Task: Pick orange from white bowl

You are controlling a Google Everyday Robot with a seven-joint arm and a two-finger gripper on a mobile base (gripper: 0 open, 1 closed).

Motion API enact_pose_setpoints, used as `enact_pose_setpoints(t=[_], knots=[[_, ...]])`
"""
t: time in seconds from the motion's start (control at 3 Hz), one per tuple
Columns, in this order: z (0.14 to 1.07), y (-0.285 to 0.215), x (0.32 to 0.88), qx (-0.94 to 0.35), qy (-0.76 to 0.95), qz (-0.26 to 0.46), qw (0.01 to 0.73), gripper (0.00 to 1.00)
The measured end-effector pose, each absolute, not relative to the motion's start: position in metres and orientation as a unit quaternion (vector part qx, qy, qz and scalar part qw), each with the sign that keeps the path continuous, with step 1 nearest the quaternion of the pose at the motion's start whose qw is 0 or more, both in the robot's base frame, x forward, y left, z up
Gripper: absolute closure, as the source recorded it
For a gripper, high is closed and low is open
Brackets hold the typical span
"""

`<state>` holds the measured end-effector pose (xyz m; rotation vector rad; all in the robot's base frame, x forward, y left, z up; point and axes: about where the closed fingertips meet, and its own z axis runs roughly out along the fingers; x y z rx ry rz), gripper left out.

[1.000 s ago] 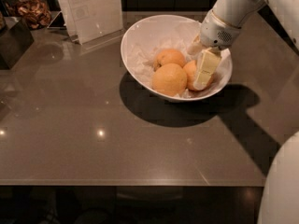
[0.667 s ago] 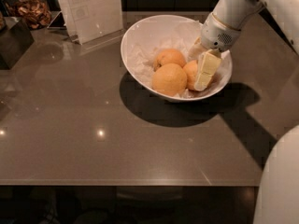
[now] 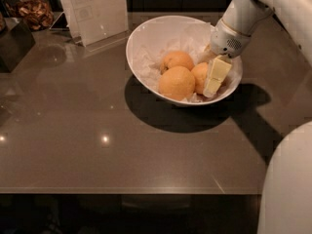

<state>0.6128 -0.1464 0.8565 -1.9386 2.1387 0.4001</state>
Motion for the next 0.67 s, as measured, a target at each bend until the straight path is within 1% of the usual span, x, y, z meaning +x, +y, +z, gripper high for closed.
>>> enact_pose_setpoints(t=[0.33, 0.67], knots=[[0.8531, -0.1497, 0.614, -0.657, 0.733, 0.139, 0.111, 0.34], [0.8531, -0.1497, 0.614, -0.657, 0.733, 0.139, 0.111, 0.57]])
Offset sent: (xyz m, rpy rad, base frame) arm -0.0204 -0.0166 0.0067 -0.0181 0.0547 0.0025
